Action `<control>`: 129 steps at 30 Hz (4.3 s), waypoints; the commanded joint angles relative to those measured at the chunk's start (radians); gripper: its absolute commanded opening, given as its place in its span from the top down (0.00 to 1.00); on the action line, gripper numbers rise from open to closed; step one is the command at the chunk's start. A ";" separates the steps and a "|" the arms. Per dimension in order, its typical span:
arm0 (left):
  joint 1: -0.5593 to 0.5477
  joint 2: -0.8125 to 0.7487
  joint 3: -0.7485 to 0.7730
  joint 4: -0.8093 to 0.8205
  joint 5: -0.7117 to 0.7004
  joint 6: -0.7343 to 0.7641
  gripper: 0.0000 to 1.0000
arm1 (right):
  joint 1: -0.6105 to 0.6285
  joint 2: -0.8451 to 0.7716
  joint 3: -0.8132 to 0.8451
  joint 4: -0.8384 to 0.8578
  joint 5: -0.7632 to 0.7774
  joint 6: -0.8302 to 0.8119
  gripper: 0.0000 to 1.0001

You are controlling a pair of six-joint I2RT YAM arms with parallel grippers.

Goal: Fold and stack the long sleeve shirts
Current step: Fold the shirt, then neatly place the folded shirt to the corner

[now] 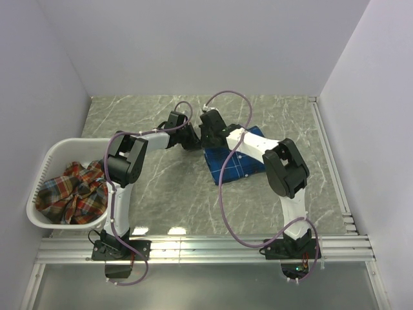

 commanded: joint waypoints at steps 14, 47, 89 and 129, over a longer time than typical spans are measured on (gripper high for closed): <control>0.007 -0.068 -0.041 -0.085 -0.133 0.016 0.70 | 0.011 -0.096 0.029 0.000 -0.039 -0.051 0.59; -0.124 -0.079 0.057 -0.096 -0.119 -0.043 0.96 | -0.185 -0.318 -0.690 0.424 -0.696 0.351 0.55; -0.071 -0.096 0.037 -0.127 -0.195 0.028 0.77 | -0.887 -0.678 -1.039 0.570 -0.535 0.460 0.57; 0.179 -0.828 -0.188 -0.364 -0.617 0.278 0.04 | -0.228 -0.576 -1.181 0.826 -0.032 1.193 0.39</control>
